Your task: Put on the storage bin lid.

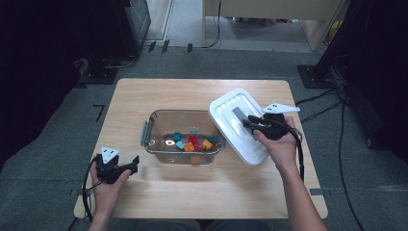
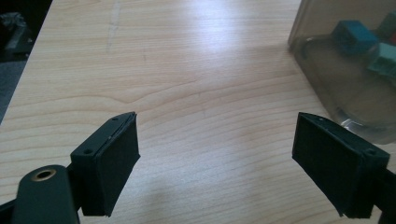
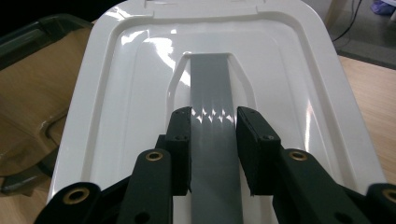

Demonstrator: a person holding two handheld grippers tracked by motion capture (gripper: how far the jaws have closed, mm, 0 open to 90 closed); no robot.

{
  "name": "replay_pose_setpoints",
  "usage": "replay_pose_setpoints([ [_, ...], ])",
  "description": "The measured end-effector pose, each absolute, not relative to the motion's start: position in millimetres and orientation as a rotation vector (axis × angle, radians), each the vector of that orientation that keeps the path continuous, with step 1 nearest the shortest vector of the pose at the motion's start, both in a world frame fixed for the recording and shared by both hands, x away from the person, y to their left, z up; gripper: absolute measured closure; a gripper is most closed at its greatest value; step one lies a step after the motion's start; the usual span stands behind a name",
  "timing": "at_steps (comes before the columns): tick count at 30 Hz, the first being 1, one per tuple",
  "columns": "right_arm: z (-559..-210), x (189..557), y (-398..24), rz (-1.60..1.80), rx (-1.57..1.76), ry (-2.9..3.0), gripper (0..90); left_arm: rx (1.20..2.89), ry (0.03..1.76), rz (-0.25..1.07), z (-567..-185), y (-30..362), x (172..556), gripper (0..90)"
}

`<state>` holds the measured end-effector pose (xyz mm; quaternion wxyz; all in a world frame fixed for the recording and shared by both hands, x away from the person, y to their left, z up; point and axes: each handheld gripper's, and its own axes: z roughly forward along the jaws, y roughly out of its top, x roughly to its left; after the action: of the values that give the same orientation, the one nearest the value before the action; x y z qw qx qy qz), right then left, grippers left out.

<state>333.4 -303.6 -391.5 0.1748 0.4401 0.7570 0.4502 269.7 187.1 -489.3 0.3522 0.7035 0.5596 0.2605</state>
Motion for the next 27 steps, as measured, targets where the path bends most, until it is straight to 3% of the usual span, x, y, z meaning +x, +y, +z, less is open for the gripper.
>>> replay_pose_setpoints([
  [27, -374, 348, -212, 1.316, 1.058, 2.317, 68.3, 1.818, 1.316, 0.645, -447, 172, 257, 15.7],
])
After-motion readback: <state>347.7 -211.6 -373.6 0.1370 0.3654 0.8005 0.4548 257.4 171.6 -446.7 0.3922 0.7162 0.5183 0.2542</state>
